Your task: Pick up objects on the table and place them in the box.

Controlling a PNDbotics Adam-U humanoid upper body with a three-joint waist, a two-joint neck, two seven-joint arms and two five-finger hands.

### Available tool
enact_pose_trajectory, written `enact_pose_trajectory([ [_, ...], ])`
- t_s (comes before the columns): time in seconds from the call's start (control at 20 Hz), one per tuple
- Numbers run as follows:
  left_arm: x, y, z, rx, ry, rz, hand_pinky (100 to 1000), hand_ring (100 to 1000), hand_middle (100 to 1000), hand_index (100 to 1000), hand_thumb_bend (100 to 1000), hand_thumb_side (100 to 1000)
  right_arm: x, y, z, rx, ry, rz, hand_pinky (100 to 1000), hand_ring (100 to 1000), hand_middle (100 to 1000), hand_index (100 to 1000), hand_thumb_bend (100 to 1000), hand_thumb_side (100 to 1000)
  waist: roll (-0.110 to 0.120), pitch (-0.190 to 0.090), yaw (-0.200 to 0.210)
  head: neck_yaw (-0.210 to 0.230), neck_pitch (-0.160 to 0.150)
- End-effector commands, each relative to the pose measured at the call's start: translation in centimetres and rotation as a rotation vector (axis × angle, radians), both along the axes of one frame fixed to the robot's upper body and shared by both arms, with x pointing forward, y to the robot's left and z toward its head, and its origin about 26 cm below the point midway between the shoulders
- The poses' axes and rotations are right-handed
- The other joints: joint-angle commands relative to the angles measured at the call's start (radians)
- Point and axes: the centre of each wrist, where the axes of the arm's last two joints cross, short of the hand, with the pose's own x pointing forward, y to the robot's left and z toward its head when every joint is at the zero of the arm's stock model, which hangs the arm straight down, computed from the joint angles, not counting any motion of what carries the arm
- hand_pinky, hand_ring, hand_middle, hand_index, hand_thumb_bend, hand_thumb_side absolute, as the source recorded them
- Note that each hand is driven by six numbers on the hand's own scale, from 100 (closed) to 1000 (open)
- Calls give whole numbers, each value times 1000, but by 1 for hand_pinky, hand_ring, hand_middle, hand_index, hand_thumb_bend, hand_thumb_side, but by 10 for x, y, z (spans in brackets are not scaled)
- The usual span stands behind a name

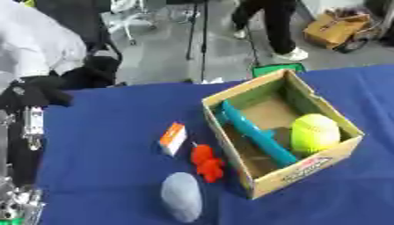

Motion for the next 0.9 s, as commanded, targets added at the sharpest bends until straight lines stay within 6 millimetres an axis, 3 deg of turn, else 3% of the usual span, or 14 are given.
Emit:
enact_pose_trajectory([
  [0.05,-2,1,7,24,-19,-9,561,562,633,693,100,758,-1,1,8,-18,-29,-13,839,843,734,820,100,825,-5,-12,-2,5,8],
  [0.55,-2,1,6,37,-10,-18,565,567,639,699,100,756,2,4,11,-9,-45,-10,838,843,733,821,100,824,-2,-9,-7,11,-3],
  [0.6,-2,1,7,39,-10,-17,608,620,701,741,100,749,2,4,11,-9,-44,-10,837,843,734,821,100,825,-2,-9,-7,12,-5],
  [0.65,-2,2,9,52,-6,-9,608,620,701,741,100,749,2,4,10,-8,-43,-10,837,843,734,821,100,825,-2,-9,-7,13,-9],
  [0.75,-1,5,16,99,-2,34,694,742,822,878,100,731,1,4,9,-10,-39,-10,838,843,734,821,100,826,-3,-10,-4,14,-13],
  [0.8,0,6,20,128,1,62,788,832,916,985,100,696,1,4,9,-10,-37,-10,838,843,734,821,100,826,-3,-11,-3,15,-14],
  [0.9,3,6,37,281,-8,143,888,897,964,1000,100,660,1,4,8,-10,-32,-10,837,843,733,822,100,826,-2,-13,3,12,-17],
])
